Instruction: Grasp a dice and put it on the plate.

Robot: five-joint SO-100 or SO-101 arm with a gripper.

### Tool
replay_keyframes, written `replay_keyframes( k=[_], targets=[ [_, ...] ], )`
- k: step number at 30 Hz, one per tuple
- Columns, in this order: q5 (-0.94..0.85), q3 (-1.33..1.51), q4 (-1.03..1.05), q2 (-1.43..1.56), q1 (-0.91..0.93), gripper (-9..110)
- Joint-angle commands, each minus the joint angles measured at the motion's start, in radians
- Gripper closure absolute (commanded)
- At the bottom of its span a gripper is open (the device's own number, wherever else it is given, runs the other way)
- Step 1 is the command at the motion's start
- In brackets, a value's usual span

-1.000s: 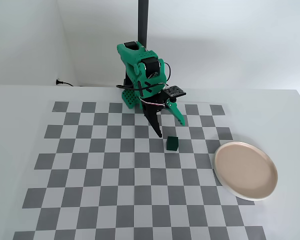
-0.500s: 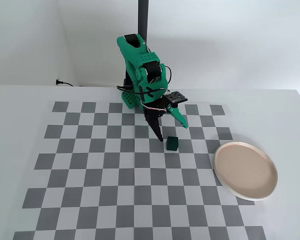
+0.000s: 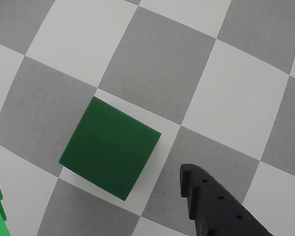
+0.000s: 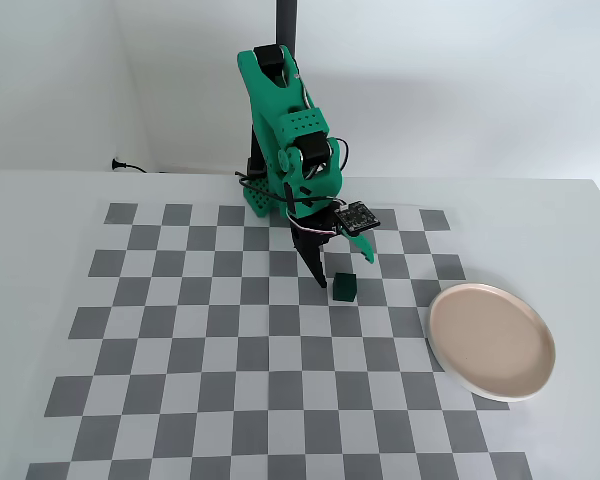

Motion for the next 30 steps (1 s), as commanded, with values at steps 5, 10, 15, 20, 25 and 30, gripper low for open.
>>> replay_keyframes(
  k=[5, 10, 15, 20, 25, 30],
  targets=[
    [0.011, -0.133, -0.069, -0.155, -0.014, 68],
    [0.018, -0.164, -0.135, -0.291, -0.012, 68],
    [0.017, -0.17, -0.19, -0.391, -0.014, 68],
    [0.012, -0.181, -0.245, -0.503, -0.011, 68],
    [0.012, -0.204, -0.288, -0.595, -0.006, 68],
    [0.008, -0.204, -0.304, -0.635, -0.008, 68]
  ],
)
